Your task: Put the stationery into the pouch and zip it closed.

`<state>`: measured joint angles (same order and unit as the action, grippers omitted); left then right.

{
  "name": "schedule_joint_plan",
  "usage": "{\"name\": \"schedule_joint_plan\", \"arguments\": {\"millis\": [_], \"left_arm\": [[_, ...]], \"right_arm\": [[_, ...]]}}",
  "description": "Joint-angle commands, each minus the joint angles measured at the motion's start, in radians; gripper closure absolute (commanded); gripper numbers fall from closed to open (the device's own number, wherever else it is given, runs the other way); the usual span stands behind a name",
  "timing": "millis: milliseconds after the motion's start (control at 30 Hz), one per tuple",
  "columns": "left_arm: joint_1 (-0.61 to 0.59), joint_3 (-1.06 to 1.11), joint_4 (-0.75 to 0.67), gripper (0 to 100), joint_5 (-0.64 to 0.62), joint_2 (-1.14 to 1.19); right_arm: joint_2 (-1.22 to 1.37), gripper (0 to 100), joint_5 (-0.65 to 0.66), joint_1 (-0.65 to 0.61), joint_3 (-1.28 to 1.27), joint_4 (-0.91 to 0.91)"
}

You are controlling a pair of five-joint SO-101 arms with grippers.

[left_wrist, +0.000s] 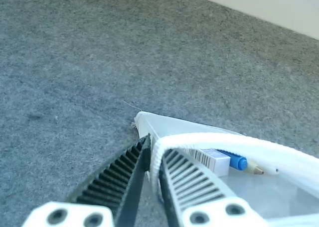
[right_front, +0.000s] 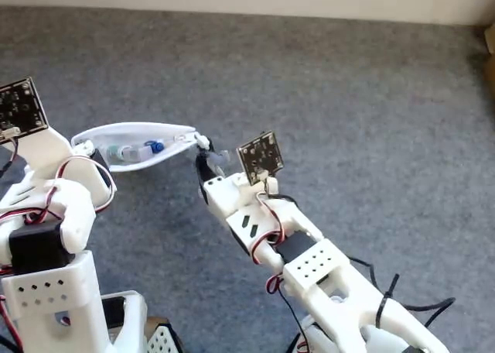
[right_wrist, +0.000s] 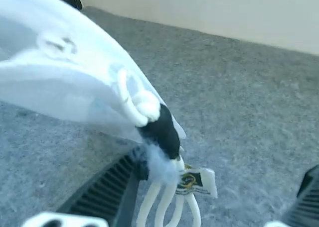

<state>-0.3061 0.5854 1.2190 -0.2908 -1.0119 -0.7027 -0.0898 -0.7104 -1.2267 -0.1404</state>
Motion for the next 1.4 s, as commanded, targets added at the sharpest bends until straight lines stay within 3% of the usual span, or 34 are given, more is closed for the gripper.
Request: {"name": "schedule_joint_plan", "arguments": {"millis": [0,233,500,600,767,933,1233,1367], "left_arm": [[-0.015,-0.01,-0.015,99,0.006,-0.027],[-0.015,-0.01,-0.015,99,0.006,-0.027],[-0.015,-0.01,-0.015,99,0.006,-0.027],[-0.015,-0.01,-0.015,99,0.006,-0.025],[-0.015,-0.01,-0.015,99,0.006,-0.025],[-0.015,-0.01,-0.017,99,0.006,-0.024],[-0.015,0.028,-0.071,99,0.006,-0.027],[-0.015,0.028,-0.071,99,0.006,-0.027]], "right_arm": [[-0.002,57.5,0.009,0.01,0.027,-0.053],[-0.002,68.8,0.095,0.005,0.031,-0.061],[-0.004,70.4,0.123,0.004,0.031,-0.061],[-0.004,79.8,0.249,0.002,0.024,-0.085],[-0.004,99.8,0.419,0.002,-0.008,-0.275],[-0.005,99.5,0.45,-0.015,-0.077,-0.355],[-0.005,99.5,0.45,-0.013,-0.09,-0.344],[-0.042,99.5,0.45,-0.012,-0.088,-0.248]]}}
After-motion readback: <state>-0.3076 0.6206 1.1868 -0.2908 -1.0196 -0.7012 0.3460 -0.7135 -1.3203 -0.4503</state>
